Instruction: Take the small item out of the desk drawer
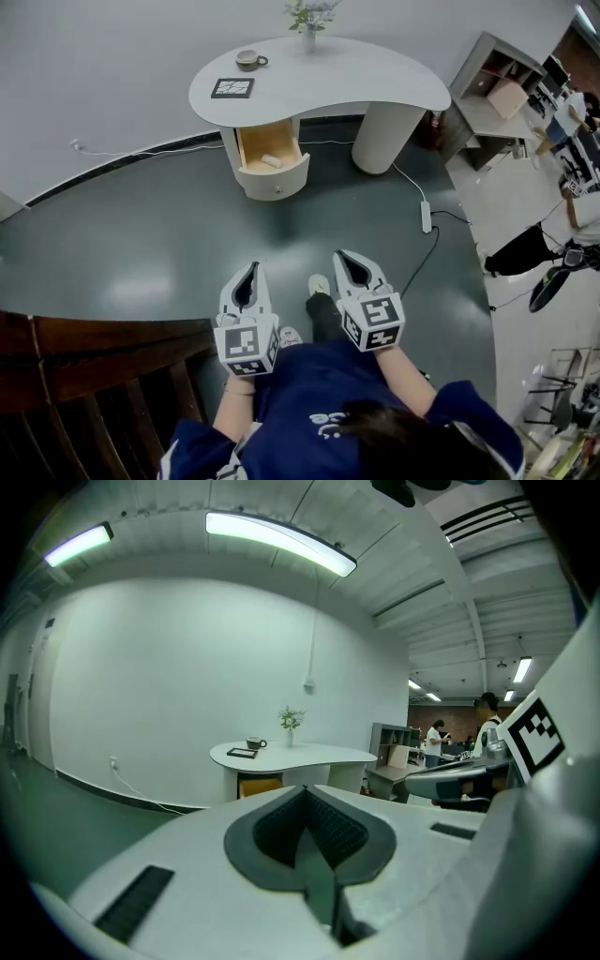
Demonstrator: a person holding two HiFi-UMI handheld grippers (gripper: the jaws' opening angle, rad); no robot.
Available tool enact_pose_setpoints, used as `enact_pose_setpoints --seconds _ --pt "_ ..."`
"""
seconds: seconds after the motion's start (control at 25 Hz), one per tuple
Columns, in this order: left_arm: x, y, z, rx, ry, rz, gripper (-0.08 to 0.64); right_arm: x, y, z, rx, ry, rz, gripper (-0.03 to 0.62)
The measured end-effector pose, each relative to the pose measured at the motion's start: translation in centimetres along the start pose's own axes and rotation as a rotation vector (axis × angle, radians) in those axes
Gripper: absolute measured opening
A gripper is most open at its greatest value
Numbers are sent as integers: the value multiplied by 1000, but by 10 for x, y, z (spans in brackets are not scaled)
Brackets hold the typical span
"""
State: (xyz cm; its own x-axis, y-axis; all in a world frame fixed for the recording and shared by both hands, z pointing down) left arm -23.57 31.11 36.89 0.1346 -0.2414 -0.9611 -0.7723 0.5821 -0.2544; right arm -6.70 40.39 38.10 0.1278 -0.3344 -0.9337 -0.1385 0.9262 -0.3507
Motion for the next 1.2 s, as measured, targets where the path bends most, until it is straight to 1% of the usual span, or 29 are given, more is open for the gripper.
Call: enact_pose_setpoints --seconds 0.08,0.24,0.36,0.48,0.68,0.92,1.08,1.2 --pt "-3 -5 -2 9 -1 -5 3 0 -9 6 5 12 -4 8" --pt "1 -23 -8 45 1 -1 3 4 -37 18 41 71 -10 8" --pt "5 -42 -15 80 4 -13 3 11 -64 28 76 78 -3 8" --pt "13 -63 -18 106 4 -27 3 18 -92 39 120 99 -32 8" --pt "26 -102 -23 157 1 -41 3 29 -133 59 192 102 -66 8" --pt "29 -147 -20 194 21 -71 3 37 -171 96 191 124 -63 8" --pt "36 -178 -14 209 16 -80 3 45 -191 118 224 116 -72 8" --pt "37 -202 -5 201 50 -72 3 49 -203 134 245 112 -72 8"
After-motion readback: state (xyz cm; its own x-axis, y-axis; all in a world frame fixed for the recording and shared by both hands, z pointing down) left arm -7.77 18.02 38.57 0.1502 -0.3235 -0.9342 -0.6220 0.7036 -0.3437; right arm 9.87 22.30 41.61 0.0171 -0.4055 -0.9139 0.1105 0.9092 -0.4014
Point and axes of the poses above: the fingertips, and each gripper's own axes: y backward along the fingers, z to its right, x out of its top, the point moved 5 cm from there along y, backward along the fingers
